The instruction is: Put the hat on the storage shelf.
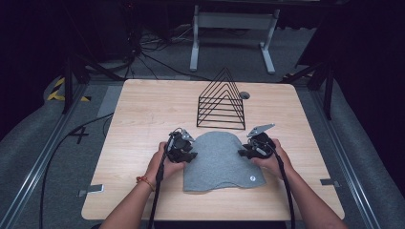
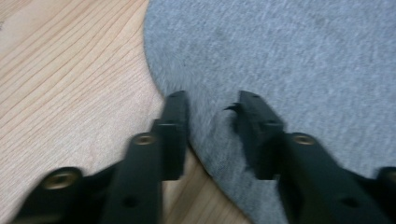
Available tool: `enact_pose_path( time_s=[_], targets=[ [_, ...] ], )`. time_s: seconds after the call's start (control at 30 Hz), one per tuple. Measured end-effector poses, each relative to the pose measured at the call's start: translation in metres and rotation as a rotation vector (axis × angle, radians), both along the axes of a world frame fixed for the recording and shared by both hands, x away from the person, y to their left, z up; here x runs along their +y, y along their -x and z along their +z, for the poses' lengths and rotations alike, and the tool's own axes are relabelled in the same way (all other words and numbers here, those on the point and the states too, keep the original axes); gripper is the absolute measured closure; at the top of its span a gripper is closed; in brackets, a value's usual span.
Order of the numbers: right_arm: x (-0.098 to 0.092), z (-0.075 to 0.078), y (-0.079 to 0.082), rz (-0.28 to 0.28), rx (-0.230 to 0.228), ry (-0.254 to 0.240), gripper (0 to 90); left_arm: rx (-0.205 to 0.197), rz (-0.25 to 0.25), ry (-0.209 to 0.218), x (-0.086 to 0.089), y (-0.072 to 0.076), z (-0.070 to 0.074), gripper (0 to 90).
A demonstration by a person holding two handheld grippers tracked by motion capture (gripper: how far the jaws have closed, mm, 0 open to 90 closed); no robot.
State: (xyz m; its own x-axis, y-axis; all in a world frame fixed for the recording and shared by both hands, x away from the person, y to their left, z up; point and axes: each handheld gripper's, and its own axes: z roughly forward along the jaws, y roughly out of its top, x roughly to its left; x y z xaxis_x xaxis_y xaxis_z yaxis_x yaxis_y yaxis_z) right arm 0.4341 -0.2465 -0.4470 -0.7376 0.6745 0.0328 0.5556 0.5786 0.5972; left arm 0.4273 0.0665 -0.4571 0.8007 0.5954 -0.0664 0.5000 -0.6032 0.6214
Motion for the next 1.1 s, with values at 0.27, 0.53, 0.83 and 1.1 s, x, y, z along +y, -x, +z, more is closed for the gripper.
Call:
enact_pose_path(
  time_s=[0.27,0.53,0.83,1.1],
  targets=[
    [-0.003,-0.002,0.0,-0.03,0.022,-0.062,85.2,0.019,-0.023,0.017,0.002,-0.002,0.0,84.8],
    [-0.008,0.021,0.015,0.039,-0.058,-0.143,85.5,-0.07,-0.027,0.087,0.005,0.005,0.034,85.3],
    [-0.032,0.1,0.032,0.03,-0.236,-0.242,85.5,-0.215,-0.087,0.161,-0.005,0.009,0.103,85.5],
    [-0.041,0.156,0.035,0.016,-0.354,-0.265,85.5,-0.315,-0.131,0.163,-0.018,0.003,0.157,85.6]
  ],
)
